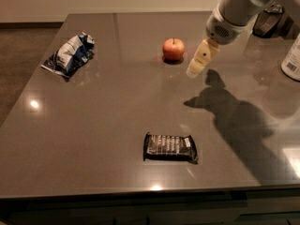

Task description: Pick apple

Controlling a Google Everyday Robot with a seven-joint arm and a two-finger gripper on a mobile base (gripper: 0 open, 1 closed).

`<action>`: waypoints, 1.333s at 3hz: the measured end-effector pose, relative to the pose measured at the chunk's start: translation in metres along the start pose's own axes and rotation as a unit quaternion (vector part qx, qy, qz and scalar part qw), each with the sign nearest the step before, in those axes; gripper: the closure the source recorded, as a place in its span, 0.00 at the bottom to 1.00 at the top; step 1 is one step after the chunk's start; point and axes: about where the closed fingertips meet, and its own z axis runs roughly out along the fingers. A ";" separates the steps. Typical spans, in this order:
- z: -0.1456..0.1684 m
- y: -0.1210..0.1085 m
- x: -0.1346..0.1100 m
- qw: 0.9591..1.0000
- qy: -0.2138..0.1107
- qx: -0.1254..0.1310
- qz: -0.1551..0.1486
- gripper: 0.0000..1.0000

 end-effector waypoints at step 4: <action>0.099 -0.047 -0.068 0.993 -0.051 0.010 0.107 0.00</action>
Offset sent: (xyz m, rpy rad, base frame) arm 0.0954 0.0443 -0.0471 0.1335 -0.0575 -0.1768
